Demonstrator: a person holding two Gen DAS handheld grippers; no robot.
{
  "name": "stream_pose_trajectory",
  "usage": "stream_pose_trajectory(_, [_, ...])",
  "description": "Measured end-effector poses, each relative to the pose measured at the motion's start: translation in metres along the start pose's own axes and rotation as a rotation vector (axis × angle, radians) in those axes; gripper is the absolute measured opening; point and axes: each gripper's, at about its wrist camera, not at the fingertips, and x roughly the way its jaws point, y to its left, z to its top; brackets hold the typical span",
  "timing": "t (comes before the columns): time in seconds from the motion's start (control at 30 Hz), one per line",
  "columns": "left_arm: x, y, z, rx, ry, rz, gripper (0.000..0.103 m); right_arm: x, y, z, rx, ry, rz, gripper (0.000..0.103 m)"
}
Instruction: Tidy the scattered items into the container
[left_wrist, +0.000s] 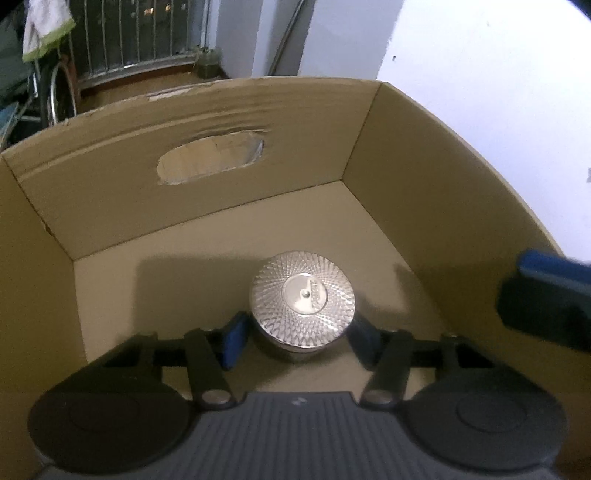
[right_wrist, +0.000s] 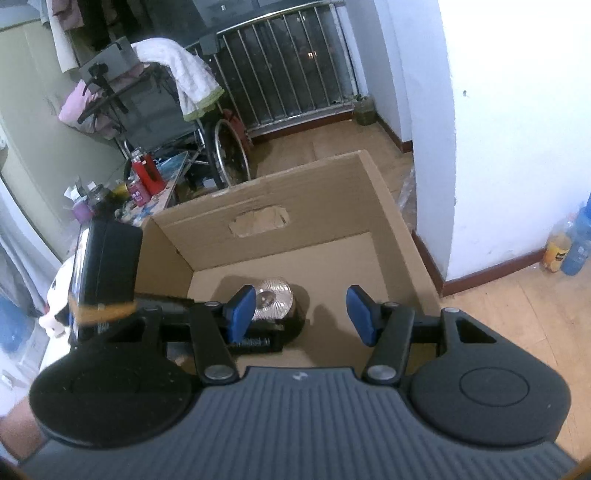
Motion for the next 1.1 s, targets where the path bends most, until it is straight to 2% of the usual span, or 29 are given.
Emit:
stream_pose_trajectory(0.07, [-0.001, -0.002, -0.002, 0.004, -0.002, -0.013, 0.057, 0.001, -0.002, 0.001, -0.003, 0.021, 0.001, 0.054])
stream_pose_trajectory(0.17, [-0.004, -0.012, -0.008, 0.014, 0.017, -0.073, 0.057, 0.016, 0.004, 0.006, -0.031, 0.082, 0.000, 0.054])
stream_pose_trajectory(0.27, [-0.005, -0.029, -0.019, 0.123, 0.044, -0.095, 0.057, 0.022, 0.011, 0.008, -0.053, 0.124, -0.010, 0.054])
stream_pose_trajectory(0.37, [-0.005, -0.037, -0.023, 0.183, 0.056, -0.097, 0.057, 0.036, 0.010, 0.006, -0.045, 0.212, -0.012, 0.054])
stream_pose_trajectory(0.47, [-0.007, -0.043, -0.028, 0.213, 0.069, -0.108, 0.057, 0.046, 0.004, -0.004, -0.001, 0.295, 0.018, 0.049])
stream_pose_trajectory(0.53, [-0.010, -0.040, -0.031, 0.217, 0.074, -0.130, 0.057, 0.047, 0.003, -0.006, 0.015, 0.310, 0.038, 0.047])
stream_pose_trajectory(0.67, [-0.013, -0.047, -0.038, 0.229, 0.081, -0.138, 0.055, 0.044, 0.012, -0.010, -0.052, 0.323, 0.000, 0.040])
stream_pose_trajectory(0.8, [-0.020, -0.043, -0.046, 0.225, 0.100, -0.176, 0.052, 0.040, 0.024, -0.015, -0.131, 0.328, -0.046, 0.040])
stream_pose_trajectory(0.97, [-0.019, -0.050, -0.049, 0.254, 0.107, -0.180, 0.051, 0.029, 0.022, -0.021, -0.172, 0.349, -0.047, 0.038])
stream_pose_trajectory(1.1, [-0.023, -0.052, -0.055, 0.260, 0.121, -0.222, 0.050, 0.017, 0.021, -0.024, -0.234, 0.372, -0.048, 0.038])
